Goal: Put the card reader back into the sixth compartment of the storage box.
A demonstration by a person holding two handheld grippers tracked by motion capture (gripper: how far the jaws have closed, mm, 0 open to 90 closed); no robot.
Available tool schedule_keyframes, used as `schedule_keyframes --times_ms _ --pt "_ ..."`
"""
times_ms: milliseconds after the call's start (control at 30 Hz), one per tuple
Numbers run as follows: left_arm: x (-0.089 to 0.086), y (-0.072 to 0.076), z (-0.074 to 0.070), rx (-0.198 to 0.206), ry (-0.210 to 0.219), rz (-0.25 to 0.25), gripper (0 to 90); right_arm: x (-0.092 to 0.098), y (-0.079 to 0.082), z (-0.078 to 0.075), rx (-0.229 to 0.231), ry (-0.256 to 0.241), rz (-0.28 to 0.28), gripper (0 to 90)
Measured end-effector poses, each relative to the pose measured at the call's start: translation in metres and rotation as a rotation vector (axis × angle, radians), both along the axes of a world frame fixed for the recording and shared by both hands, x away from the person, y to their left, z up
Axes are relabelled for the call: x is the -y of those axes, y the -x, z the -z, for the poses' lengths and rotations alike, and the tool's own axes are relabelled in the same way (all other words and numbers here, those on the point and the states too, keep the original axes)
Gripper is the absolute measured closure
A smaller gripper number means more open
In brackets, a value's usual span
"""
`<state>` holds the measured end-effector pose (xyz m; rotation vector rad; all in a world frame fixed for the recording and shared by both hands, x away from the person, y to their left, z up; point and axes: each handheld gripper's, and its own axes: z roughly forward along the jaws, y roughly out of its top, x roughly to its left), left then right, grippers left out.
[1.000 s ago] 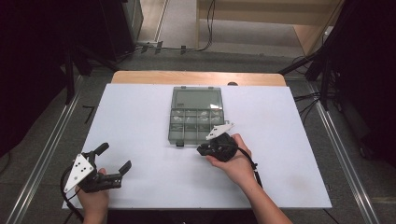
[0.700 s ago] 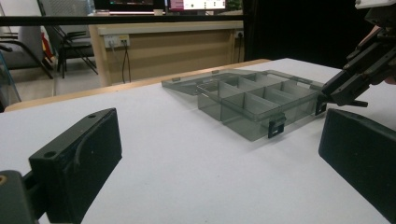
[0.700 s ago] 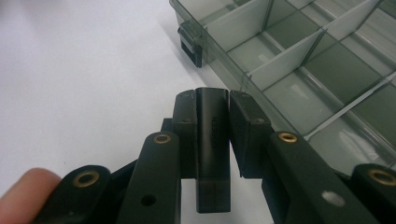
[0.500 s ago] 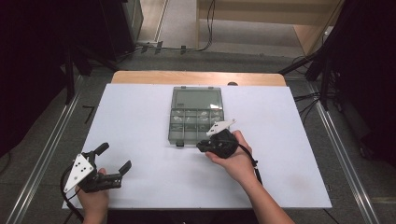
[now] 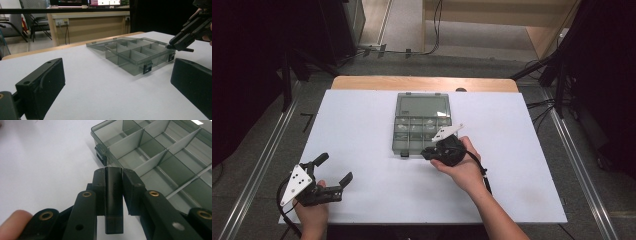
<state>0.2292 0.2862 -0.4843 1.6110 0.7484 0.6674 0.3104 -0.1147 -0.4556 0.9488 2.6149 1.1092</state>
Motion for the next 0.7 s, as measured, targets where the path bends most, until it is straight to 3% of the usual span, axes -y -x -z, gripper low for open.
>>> schedule_keyframes --times_ms 700 --pt "0.0 0.0 0.0 0.001 0.003 0.004 0.0 -0.008 -0.011 -0.012 0.006 -0.008 -0.006 71.3"
